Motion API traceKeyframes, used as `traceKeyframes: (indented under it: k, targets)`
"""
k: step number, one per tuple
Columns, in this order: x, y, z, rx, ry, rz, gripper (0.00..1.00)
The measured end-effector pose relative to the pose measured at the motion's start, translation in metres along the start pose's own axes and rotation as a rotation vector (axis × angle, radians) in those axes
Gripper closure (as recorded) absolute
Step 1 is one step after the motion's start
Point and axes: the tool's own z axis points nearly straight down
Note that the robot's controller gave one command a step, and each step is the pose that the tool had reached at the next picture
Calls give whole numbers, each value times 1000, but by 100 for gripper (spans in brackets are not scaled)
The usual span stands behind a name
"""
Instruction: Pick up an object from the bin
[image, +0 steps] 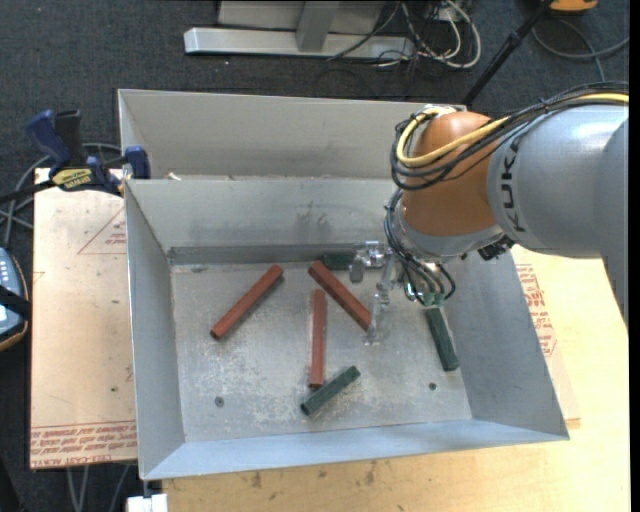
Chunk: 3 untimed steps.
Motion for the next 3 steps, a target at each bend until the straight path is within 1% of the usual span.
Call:
traceKeyframes:
  k: [1,2,3]
  targets:
    - [-13,2,61,0,-7,-5,0]
    - [-14,2,56,0,-10,-5,100]
    - [-23,18,-77,0,-19,-27,100]
